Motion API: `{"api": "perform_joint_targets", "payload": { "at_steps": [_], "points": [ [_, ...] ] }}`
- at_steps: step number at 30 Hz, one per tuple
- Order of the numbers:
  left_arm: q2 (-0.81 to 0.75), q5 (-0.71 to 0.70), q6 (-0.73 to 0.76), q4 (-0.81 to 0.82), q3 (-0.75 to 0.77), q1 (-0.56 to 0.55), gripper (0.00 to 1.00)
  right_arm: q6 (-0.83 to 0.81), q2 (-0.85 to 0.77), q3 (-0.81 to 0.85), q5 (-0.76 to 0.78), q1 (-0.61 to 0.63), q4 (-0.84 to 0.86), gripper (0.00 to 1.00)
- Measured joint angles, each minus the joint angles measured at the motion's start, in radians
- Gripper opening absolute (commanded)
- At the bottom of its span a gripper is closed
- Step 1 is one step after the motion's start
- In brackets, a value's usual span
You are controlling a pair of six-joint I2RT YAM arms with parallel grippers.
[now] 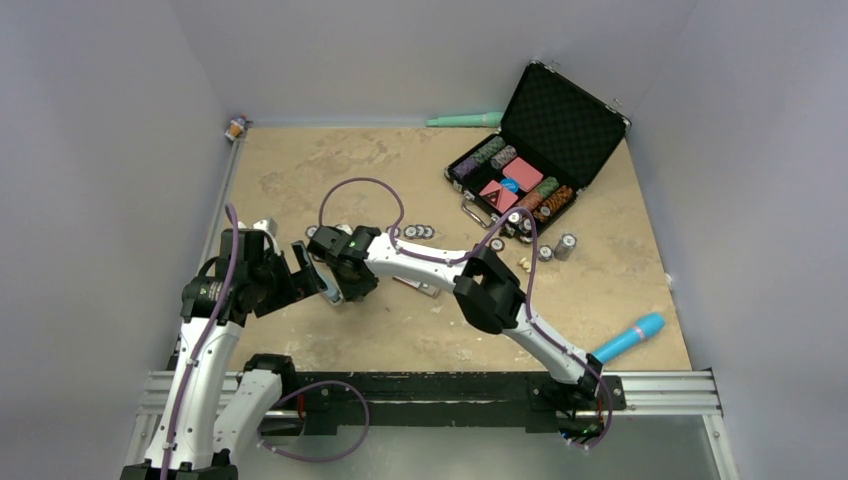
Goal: Unload the staples from the stapler
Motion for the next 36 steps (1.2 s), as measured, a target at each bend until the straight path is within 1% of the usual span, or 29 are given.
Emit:
{"api": "perform_joint_targets", "payload": {
  "at_steps": [7, 28, 33, 36],
  "points": [
    [0.000, 0.001, 0.000, 0.000, 0.000, 0.000, 1.00, 0.010, -0.002, -0.010, 0.013, 0.000, 0.002, 0.27],
    [0.002, 0.006, 0.000, 0.000, 0.000, 0.000, 1.00, 0.019, -0.038, -0.056, 0.018, 0.000, -0.013, 0.22],
    [0.004, 0.006, 0.000, 0.000, 0.000, 0.000, 1.00, 0.027, -0.089, -0.088, 0.019, 0.000, -0.024, 0.20],
    [0.006, 0.006, 0.000, 0.000, 0.000, 0.000, 1.00, 0.035, -0.162, -0.140, 0.019, 0.000, -0.022, 0.18]
  ]
}}
